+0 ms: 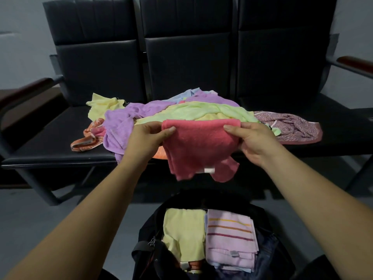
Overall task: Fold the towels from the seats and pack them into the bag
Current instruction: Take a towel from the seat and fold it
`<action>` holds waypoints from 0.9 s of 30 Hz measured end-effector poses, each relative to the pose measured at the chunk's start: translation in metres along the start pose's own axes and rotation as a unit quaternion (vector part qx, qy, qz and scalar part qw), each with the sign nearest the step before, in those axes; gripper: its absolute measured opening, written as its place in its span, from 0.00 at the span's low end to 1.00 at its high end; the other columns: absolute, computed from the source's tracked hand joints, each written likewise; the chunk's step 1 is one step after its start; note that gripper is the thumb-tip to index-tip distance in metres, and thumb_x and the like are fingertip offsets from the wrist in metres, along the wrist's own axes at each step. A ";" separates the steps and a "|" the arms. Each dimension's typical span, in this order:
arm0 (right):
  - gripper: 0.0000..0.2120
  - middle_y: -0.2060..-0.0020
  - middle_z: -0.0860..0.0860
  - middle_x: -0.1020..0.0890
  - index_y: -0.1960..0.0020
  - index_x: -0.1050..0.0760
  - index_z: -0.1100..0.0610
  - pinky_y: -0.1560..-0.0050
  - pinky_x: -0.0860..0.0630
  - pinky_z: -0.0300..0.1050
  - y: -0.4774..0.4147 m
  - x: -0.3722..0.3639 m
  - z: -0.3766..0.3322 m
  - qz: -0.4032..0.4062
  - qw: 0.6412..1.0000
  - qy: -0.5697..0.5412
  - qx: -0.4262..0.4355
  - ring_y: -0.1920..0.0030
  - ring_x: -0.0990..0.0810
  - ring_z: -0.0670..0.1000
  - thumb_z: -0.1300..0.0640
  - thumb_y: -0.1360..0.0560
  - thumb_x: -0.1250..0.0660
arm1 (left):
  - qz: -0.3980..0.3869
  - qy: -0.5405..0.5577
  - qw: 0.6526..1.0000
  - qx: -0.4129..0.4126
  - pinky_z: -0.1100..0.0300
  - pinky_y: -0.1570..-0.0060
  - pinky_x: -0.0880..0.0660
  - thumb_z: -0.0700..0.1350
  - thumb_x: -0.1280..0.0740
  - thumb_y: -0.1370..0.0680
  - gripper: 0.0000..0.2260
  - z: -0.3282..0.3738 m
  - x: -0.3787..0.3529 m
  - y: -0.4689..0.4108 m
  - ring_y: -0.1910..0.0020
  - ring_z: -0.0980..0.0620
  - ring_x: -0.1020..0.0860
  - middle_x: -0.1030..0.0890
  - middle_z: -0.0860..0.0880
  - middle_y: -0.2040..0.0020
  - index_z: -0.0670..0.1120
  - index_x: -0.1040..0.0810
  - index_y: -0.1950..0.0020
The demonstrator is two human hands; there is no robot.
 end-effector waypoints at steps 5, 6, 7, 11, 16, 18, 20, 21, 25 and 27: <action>0.09 0.54 0.54 0.13 0.49 0.14 0.58 0.52 0.19 0.46 0.002 0.002 -0.009 0.036 0.997 0.042 0.062 0.54 0.15 0.51 0.60 0.28 0.23 | 0.015 0.059 0.998 0.003 0.63 0.47 0.21 0.47 0.27 0.23 0.05 0.003 -0.002 0.003 0.50 0.59 0.17 0.13 0.53 0.53 0.49 0.15 0.49; 0.09 0.55 0.52 0.13 0.49 0.14 0.57 0.55 0.20 0.42 0.004 0.003 -0.013 0.044 0.994 0.050 0.085 0.55 0.15 0.49 0.59 0.29 0.23 | 0.025 0.073 0.997 -0.003 0.70 0.53 0.22 0.46 0.27 0.23 0.05 0.006 -0.003 0.004 0.52 0.63 0.18 0.14 0.54 0.52 0.48 0.15 0.49; 0.09 0.56 0.51 0.13 0.49 0.14 0.57 0.58 0.20 0.40 0.005 0.003 -0.017 0.045 0.992 0.049 0.102 0.56 0.15 0.48 0.59 0.29 0.23 | 0.036 0.087 0.995 -0.009 0.75 0.59 0.25 0.45 0.27 0.23 0.05 0.008 -0.002 0.004 0.51 0.64 0.19 0.16 0.54 0.48 0.46 0.15 0.50; 0.06 0.53 0.54 0.14 0.50 0.15 0.55 0.53 0.20 0.46 0.009 -0.005 -0.024 0.017 0.992 -0.008 0.127 0.54 0.15 0.51 0.59 0.27 0.24 | 0.025 0.149 0.988 -0.020 0.71 0.56 0.23 0.45 0.28 0.24 0.08 0.012 -0.004 0.004 0.47 0.59 0.18 0.15 0.54 0.47 0.46 0.16 0.45; 0.10 0.52 0.51 0.14 0.44 0.18 0.52 0.54 0.19 0.46 0.012 -0.014 -0.020 -0.020 0.992 -0.029 0.122 0.52 0.15 0.51 0.57 0.25 0.26 | 0.002 0.135 0.990 -0.035 0.58 0.52 0.21 0.54 0.31 0.23 0.12 0.009 -0.005 0.006 0.52 0.56 0.17 0.15 0.56 0.54 0.53 0.18 0.42; 0.17 0.46 0.52 0.15 0.38 0.20 0.50 0.53 0.18 0.48 0.012 -0.017 -0.006 -0.045 0.995 -0.013 0.087 0.48 0.14 0.53 0.55 0.26 0.25 | -0.014 0.130 0.991 -0.024 0.55 0.52 0.18 0.53 0.32 0.21 0.12 0.002 -0.008 0.004 0.51 0.53 0.16 0.15 0.55 0.51 0.56 0.21 0.37; 0.25 0.43 0.52 0.16 0.33 0.24 0.48 0.51 0.18 0.50 0.010 -0.020 0.018 -0.052 0.998 0.016 0.042 0.45 0.15 0.54 0.55 0.28 0.23 | -0.054 0.116 0.992 -0.004 0.55 0.53 0.18 0.52 0.30 0.22 0.16 -0.012 -0.013 0.005 0.48 0.51 0.15 0.15 0.52 0.45 0.59 0.23 0.34; 0.27 0.42 0.52 0.16 0.31 0.25 0.47 0.51 0.18 0.52 0.008 -0.019 0.032 -0.047 0.998 0.025 0.019 0.45 0.15 0.55 0.55 0.29 0.23 | -0.074 0.104 0.992 0.012 0.55 0.51 0.18 0.51 0.29 0.23 0.18 -0.023 -0.016 0.005 0.47 0.51 0.16 0.16 0.52 0.42 0.61 0.24 0.33; 0.31 0.41 0.54 0.18 0.29 0.27 0.48 0.44 0.19 0.59 -0.002 -0.008 0.110 -0.008 0.996 0.031 -0.078 0.44 0.17 0.58 0.61 0.29 0.22 | -0.129 0.053 0.985 0.101 0.49 0.42 0.20 0.49 0.25 0.26 0.27 -0.088 -0.023 0.011 0.43 0.49 0.17 0.18 0.51 0.38 0.59 0.27 0.28; 0.29 0.43 0.56 0.17 0.30 0.26 0.52 0.42 0.19 0.59 -0.003 -0.001 0.154 0.015 0.993 0.037 -0.115 0.44 0.17 0.58 0.66 0.29 0.25 | -0.134 0.028 0.980 0.142 0.52 0.41 0.21 0.45 0.26 0.23 0.27 -0.128 -0.026 0.015 0.41 0.51 0.18 0.18 0.51 0.37 0.56 0.28 0.26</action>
Point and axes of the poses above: each hand's wrist, its own y-axis away from the middle knuckle, its own x-axis out of the back of the hand, z = x × y, the point moved 7 cm from there along -y, towards the middle knuckle
